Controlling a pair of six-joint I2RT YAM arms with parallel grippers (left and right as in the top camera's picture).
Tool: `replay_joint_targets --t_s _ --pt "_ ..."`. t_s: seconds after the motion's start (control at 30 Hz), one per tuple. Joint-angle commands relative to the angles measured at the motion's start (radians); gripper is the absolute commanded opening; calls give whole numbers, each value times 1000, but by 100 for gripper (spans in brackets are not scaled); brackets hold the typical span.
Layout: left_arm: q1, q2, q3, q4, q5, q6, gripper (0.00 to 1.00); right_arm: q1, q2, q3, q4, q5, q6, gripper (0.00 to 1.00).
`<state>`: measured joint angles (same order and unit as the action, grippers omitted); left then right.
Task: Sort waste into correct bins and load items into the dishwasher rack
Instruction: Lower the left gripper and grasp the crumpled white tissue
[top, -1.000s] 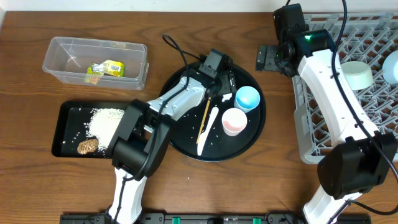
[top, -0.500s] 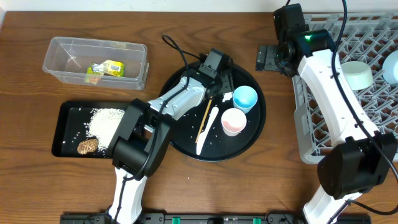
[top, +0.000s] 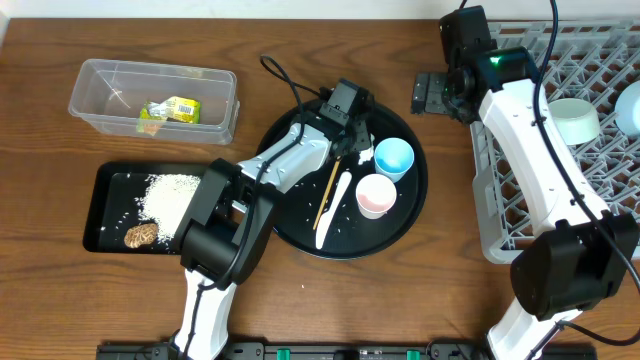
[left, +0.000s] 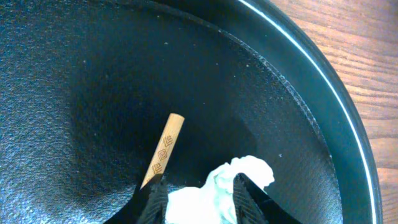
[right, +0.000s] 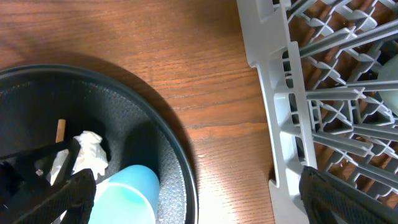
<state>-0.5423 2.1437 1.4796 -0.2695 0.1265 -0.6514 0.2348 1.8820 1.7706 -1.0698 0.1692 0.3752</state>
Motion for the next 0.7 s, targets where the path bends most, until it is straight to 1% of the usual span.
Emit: replay_joint_targets --t_s 0.0,0.07,0.13,0.23,0.33,0.43,0.53,0.67 --pt "18 -16 -2 -9 -16 10 34 -5 -31 14 0 7 10 98" --pt "25 -16 -2 -13 -16 10 30 -5 -31 14 0 7 10 99" --pt "32 -16 -2 -19 -15 10 28 -5 -31 14 0 6 10 99" --pt "42 -20 -2 -31 -15 10 22 -5 -31 14 0 6 10 99" --pt "45 -27 -2 -36 -15 10 21 -5 -31 14 0 6 10 99" --pt "45 -41 -2 -37 -15 10 13 -5 -31 14 0 7 10 99" --pt "45 -61 -2 -38 -15 10 7 -5 -31 14 0 7 10 99" --pt "45 -87 -2 -39 -15 10 7 -5 -31 14 0 7 10 99"
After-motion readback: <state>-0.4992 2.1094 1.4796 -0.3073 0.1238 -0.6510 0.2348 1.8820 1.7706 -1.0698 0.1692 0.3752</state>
